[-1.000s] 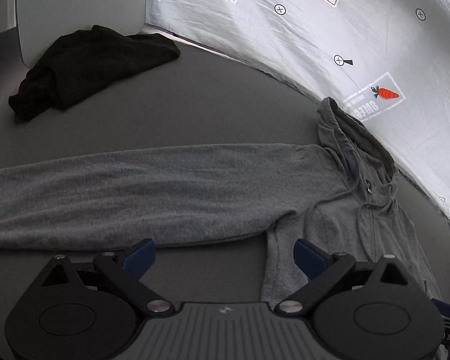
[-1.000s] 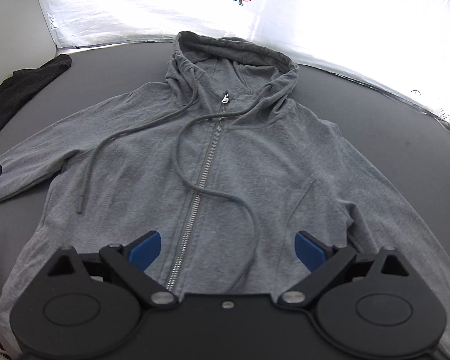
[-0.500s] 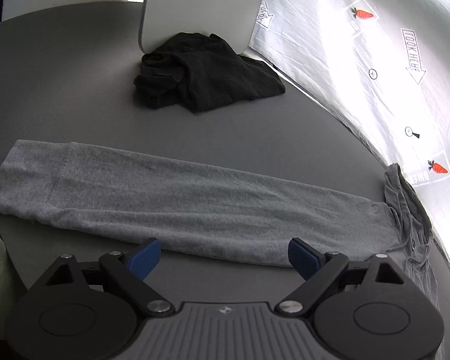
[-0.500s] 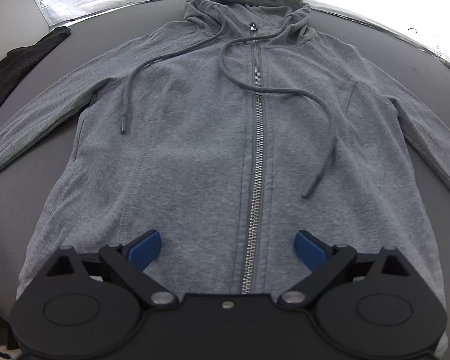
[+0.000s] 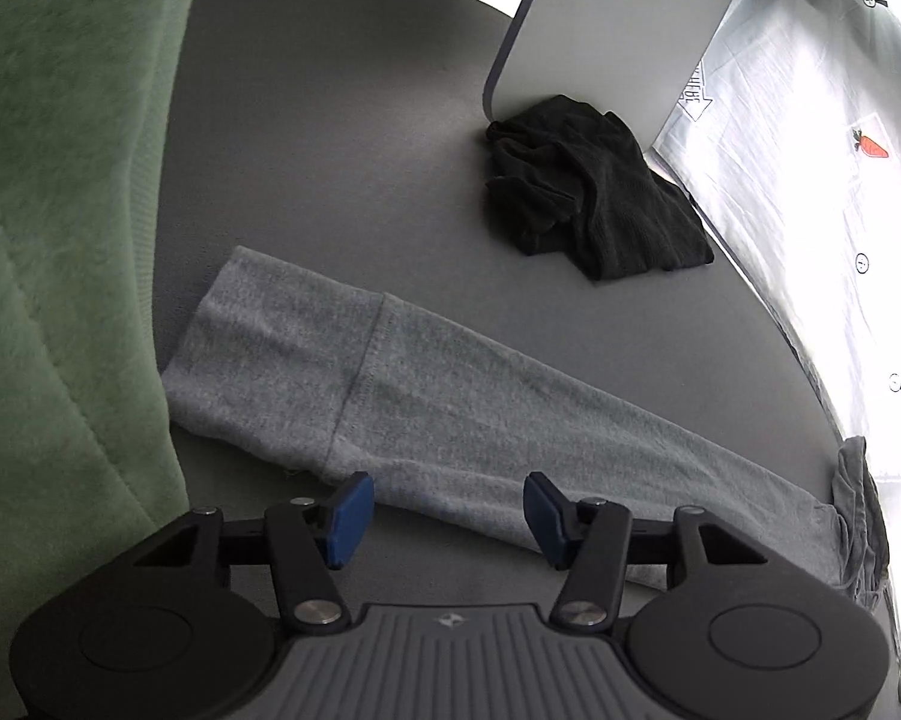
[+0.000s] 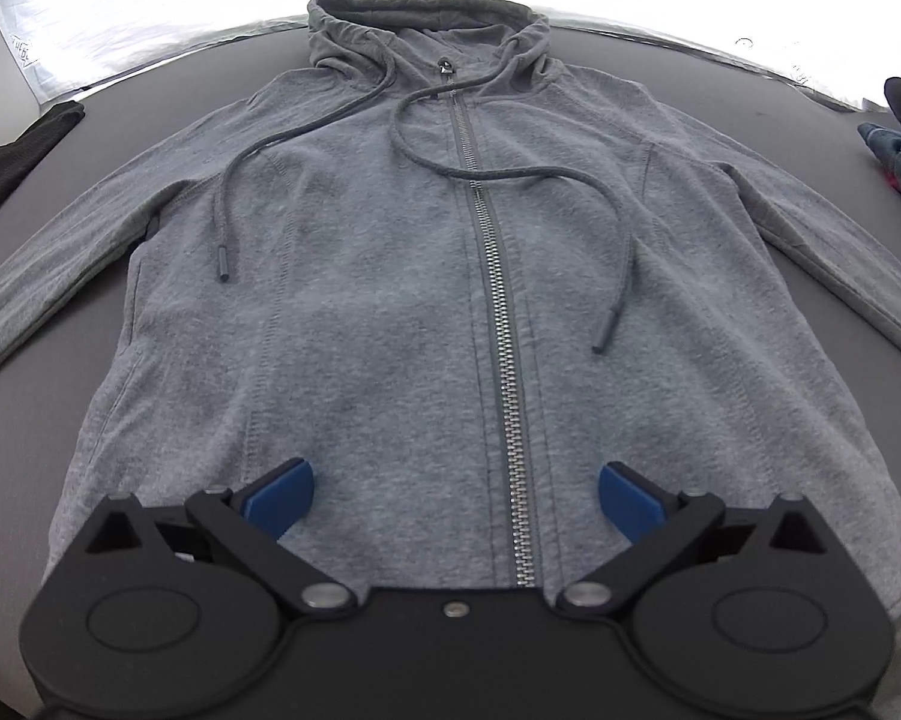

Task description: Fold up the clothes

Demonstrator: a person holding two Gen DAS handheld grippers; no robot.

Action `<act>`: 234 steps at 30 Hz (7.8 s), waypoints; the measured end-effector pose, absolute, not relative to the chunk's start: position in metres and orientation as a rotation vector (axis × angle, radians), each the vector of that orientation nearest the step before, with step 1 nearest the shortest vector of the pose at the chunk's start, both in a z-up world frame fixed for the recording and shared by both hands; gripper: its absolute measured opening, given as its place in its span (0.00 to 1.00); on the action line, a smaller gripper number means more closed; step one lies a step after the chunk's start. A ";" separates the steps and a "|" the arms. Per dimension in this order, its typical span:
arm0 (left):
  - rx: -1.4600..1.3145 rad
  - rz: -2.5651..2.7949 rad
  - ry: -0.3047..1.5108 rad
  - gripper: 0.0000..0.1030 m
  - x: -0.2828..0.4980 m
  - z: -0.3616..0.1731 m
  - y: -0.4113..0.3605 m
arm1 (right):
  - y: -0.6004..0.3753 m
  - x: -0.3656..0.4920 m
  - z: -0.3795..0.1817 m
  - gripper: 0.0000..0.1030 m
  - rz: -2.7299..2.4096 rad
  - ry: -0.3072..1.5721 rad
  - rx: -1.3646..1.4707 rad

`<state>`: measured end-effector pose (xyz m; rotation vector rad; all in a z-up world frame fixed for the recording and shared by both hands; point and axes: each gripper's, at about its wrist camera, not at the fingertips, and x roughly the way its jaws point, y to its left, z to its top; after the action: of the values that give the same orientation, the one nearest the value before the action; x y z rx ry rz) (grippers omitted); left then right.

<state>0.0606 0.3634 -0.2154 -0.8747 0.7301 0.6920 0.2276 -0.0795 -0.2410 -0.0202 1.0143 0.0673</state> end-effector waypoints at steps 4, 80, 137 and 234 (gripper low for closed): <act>-0.874 0.692 0.756 0.54 0.060 -0.221 0.367 | -0.078 0.227 -0.241 1.00 0.054 1.014 -0.015; -0.270 0.402 0.733 0.71 0.234 -0.155 0.141 | -0.275 0.346 -0.049 0.08 -0.033 0.484 -0.105; -0.137 0.098 0.936 1.00 0.440 -0.225 0.045 | -0.332 0.406 -0.182 0.12 -0.244 0.752 0.141; 0.071 -0.018 1.106 1.00 0.311 -0.254 -0.212 | -0.596 0.174 -0.252 0.83 -0.703 0.838 0.342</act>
<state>0.3108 -0.2117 -0.2545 0.0707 1.1064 -0.0181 0.1742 -0.5955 -0.2524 0.3419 0.8378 -0.7032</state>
